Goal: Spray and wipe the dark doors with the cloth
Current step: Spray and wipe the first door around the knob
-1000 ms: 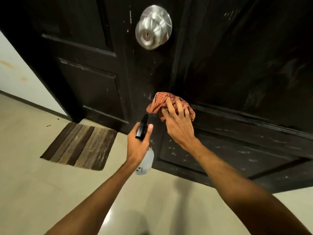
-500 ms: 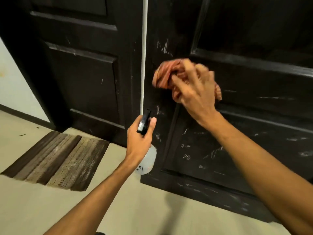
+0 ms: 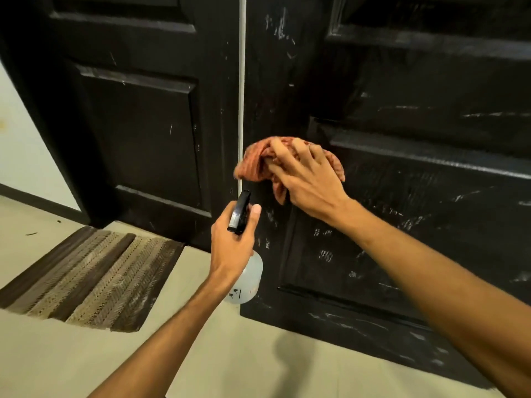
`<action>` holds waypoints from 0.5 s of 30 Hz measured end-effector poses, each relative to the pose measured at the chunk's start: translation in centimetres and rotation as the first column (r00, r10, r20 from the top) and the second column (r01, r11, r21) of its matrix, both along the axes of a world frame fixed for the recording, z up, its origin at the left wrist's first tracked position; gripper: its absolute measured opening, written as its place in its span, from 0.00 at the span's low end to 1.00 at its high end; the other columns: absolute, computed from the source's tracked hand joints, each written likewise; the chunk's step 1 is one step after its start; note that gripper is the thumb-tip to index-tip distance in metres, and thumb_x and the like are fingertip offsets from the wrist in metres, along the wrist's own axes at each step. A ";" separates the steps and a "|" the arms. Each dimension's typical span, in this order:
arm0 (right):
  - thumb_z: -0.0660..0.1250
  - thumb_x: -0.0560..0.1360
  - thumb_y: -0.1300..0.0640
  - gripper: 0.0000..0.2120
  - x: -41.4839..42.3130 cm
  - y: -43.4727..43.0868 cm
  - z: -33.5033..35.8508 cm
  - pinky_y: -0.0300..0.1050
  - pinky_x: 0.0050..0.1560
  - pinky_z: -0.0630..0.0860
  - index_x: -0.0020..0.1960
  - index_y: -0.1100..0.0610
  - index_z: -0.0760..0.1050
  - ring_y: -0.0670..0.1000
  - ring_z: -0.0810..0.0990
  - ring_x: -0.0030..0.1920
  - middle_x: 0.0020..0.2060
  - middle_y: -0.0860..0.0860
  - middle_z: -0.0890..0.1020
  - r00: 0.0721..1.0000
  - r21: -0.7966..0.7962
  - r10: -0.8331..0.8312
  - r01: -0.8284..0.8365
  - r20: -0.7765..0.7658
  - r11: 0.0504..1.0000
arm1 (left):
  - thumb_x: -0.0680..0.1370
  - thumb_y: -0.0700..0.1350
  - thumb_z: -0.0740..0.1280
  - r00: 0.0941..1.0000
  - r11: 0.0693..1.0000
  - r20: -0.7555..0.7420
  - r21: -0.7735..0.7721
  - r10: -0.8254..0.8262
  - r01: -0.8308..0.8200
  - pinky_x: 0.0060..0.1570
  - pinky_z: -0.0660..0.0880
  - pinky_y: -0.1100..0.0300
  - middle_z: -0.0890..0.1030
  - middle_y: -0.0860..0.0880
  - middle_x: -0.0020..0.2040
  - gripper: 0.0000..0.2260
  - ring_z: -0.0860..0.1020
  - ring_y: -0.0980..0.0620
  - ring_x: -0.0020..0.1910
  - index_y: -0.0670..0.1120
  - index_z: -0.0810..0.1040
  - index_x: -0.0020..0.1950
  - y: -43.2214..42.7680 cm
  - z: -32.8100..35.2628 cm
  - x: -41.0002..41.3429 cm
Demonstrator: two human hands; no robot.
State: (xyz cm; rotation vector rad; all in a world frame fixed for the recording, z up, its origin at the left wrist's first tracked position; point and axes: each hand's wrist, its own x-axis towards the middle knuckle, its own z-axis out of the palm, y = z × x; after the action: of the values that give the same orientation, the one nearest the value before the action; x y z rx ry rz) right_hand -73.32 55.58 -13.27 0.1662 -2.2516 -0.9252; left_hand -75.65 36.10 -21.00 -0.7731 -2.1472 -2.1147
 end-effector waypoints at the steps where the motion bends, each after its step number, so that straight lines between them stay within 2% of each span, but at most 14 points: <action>1: 0.59 0.75 0.49 0.25 0.2 0.3 1.5 0.59 0.61 0.62 0.71 0.52 0.73 0.63 0.61 0.68 0.76 0.58 0.61 1.000 0.045 0.000 -0.001 0.024 0.999 | 0.82 0.51 0.68 1.000 1.000 -0.007 0.013 0.004 -0.004 0.27 0.74 0.62 0.81 0.35 0.45 0.08 0.74 0.52 0.26 0.47 0.77 0.51 -0.2 0.6 -0.1; 2: 0.60 0.74 0.50 0.25 -0.1 0.4 3.7 0.58 0.61 0.62 0.70 0.52 0.73 0.62 0.61 0.68 0.76 0.59 0.63 1.000 0.019 -0.010 0.010 -0.028 1.000 | 0.82 0.51 0.68 1.000 1.000 -0.014 0.023 0.005 -0.005 0.28 0.75 0.62 0.81 0.36 0.45 0.07 0.75 0.53 0.27 0.49 0.77 0.51 -0.4 1.2 -0.3; 4: 0.58 0.76 0.54 0.22 -0.7 -0.1 8.7 0.57 0.60 0.62 0.69 0.53 0.72 0.61 0.59 0.67 0.75 0.58 0.60 0.953 -0.205 -0.101 0.042 -0.285 0.978 | 0.82 0.50 0.67 1.000 0.999 -0.030 0.034 0.004 -0.003 0.29 0.75 0.65 0.82 0.38 0.46 0.04 0.75 0.54 0.28 0.51 0.77 0.52 -0.6 2.3 -0.8; 5: 0.58 0.77 0.57 0.21 -0.7 -0.7 9.9 0.57 0.60 0.63 0.69 0.53 0.72 0.60 0.58 0.67 0.75 0.57 0.57 0.918 -0.302 -0.152 0.037 -0.365 0.953 | 0.82 0.50 0.67 0.999 0.999 -0.037 0.039 0.004 -0.003 0.28 0.75 0.65 0.81 0.37 0.46 0.03 0.75 0.54 0.28 0.52 0.77 0.52 -0.8 2.4 -0.8; 6: 0.59 0.77 0.58 0.21 -0.7 -1.1 9.4 0.57 0.60 0.64 0.69 0.54 0.72 0.61 0.58 0.68 0.74 0.56 0.55 0.911 -0.314 -0.131 0.001 -0.391 0.949 | 0.82 0.50 0.68 0.999 0.999 -0.041 0.041 0.009 -0.007 0.28 0.75 0.65 0.81 0.36 0.45 0.03 0.75 0.54 0.27 0.52 0.77 0.52 -1.0 2.2 -0.8; 7: 0.61 0.76 0.57 0.22 -1.0 -1.1 7.1 0.58 0.61 0.65 0.69 0.56 0.73 0.62 0.59 0.68 0.74 0.56 0.55 0.936 -0.255 -0.055 -0.039 -0.348 0.966 | 0.82 0.50 0.68 0.999 0.999 -0.038 0.045 0.015 -0.014 0.27 0.75 0.65 0.80 0.35 0.45 0.04 0.75 0.54 0.27 0.51 0.77 0.51 -1.2 1.9 -0.6; 9: 0.67 0.73 0.53 0.23 -1.2 -1.0 -0.3 0.60 0.64 0.68 0.67 0.56 0.76 0.63 0.62 0.70 0.76 0.57 0.59 0.994 -0.063 0.091 -0.095 -0.055 0.993 | 0.81 0.50 0.68 1.000 0.998 -0.024 0.053 0.020 -0.019 0.26 0.74 0.65 0.80 0.36 0.43 0.03 0.75 0.54 0.26 0.52 0.77 0.50 -1.9 1.1 -0.2; 11: 0.71 0.71 0.50 0.24 -0.2 -0.9 -5.0 0.60 0.64 0.71 0.66 0.54 0.78 0.62 0.64 0.69 0.76 0.57 0.66 0.966 0.068 0.069 -0.088 0.251 0.994 | 0.80 0.51 0.68 1.000 0.998 -0.008 0.061 0.006 -0.005 0.26 0.74 0.66 0.80 0.38 0.41 0.02 0.75 0.55 0.26 0.55 0.76 0.50 -2.4 0.7 0.1; 12: 0.70 0.72 0.50 0.23 -0.2 -0.6 -4.6 0.59 0.63 0.72 0.66 0.53 0.78 0.62 0.65 0.69 0.75 0.57 0.68 0.952 0.079 0.062 -0.089 0.300 0.993 | 0.81 0.51 0.68 1.000 0.998 -0.003 0.060 -0.001 0.002 0.26 0.74 0.66 0.81 0.38 0.41 0.02 0.75 0.54 0.26 0.55 0.76 0.50 -2.5 0.6 0.2; 13: 0.66 0.74 0.50 0.22 -0.4 -0.8 -2.6 0.59 0.63 0.71 0.66 0.52 0.77 0.62 0.66 0.69 0.75 0.57 0.67 0.968 0.077 0.066 -0.087 0.242 0.993 | 0.81 0.50 0.68 1.000 0.998 -0.003 0.057 -0.005 0.005 0.26 0.75 0.65 0.81 0.37 0.43 0.02 0.75 0.55 0.26 0.55 0.76 0.50 -2.7 0.6 0.1; 15: 0.58 0.76 0.54 0.23 -1.1 -1.5 3.2 0.60 0.64 0.67 0.70 0.51 0.74 0.63 0.66 0.70 0.76 0.56 0.63 0.999 -0.056 0.029 -0.031 -0.030 0.998 | 0.81 0.49 0.68 1.000 0.999 0.000 0.044 0.002 -0.002 0.27 0.75 0.66 0.82 0.38 0.45 0.03 0.76 0.55 0.26 0.56 0.76 0.49 -2.9 0.4 -0.2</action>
State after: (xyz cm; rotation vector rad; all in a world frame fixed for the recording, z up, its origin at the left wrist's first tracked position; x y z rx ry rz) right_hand -74.44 54.06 -10.06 0.1597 -2.2401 -0.8424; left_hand -75.81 33.17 -20.58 -0.7669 -2.0928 -2.1529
